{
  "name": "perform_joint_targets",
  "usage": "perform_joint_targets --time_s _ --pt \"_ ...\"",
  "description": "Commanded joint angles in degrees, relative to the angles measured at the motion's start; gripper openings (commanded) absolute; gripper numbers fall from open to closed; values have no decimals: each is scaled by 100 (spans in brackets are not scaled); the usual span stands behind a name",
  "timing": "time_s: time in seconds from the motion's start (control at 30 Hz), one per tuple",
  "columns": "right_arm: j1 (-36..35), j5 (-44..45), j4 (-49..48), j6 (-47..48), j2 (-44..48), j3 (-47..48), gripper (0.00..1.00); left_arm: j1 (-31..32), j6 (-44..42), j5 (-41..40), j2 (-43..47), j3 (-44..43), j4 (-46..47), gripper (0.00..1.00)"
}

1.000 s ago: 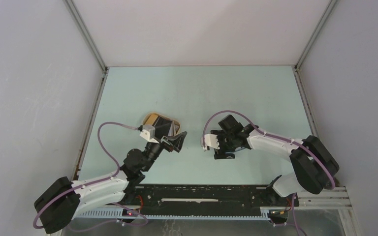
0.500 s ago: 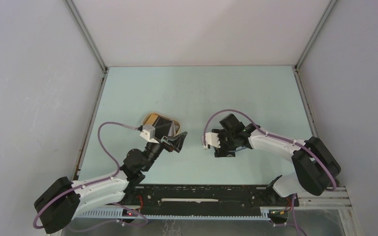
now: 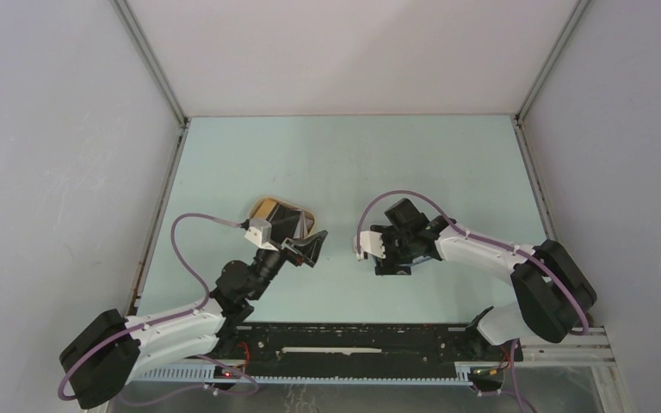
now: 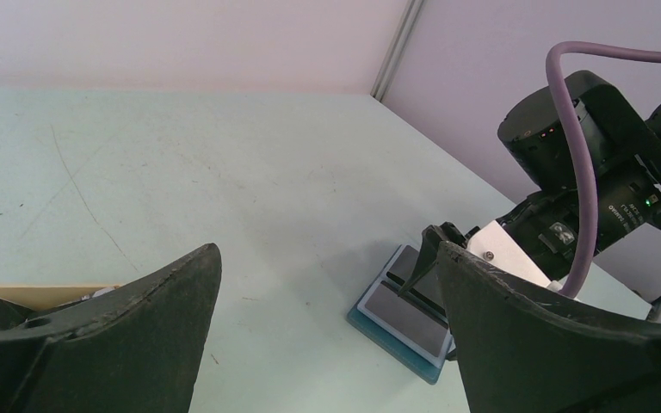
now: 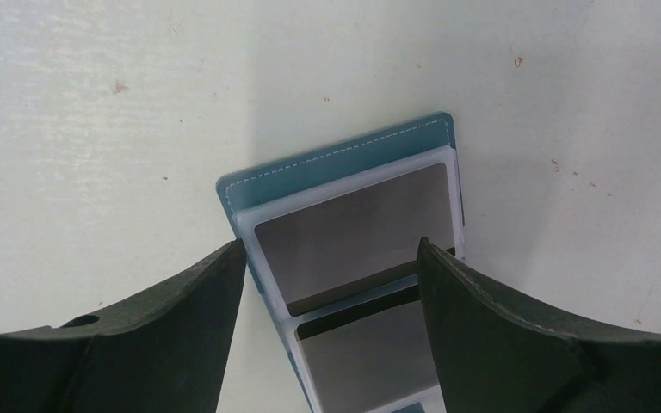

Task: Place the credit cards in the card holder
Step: Turn over the card slot in the card holder.

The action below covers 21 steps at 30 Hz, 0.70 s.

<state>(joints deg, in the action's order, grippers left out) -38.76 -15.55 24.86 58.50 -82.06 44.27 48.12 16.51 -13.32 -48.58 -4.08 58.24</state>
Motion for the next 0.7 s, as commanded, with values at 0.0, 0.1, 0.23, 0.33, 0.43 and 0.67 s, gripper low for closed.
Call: perform_joint_targets --time_s 0.0,0.1,0.23,0.33,0.43,0.67 --pt "-88 -117 -64 -89 64 21 82 -35 19 4 50 140 276 100" --pt "-167 -51 -98 -93 -27 19 83 -32 11 5 58 144 276 100" --pt "-203 52 -156 -126 -94 24 84 -33 17 10 59 153 302 100" --pt "-207 133 -208 -158 -112 20 84 -33 10 12 59 162 302 100" --pt "-194 166 -192 -191 -132 47 82 -31 11 12 67 168 310 100" --pt "-109 154 -120 -281 -110 157 74 -34 10 12 68 171 320 100"
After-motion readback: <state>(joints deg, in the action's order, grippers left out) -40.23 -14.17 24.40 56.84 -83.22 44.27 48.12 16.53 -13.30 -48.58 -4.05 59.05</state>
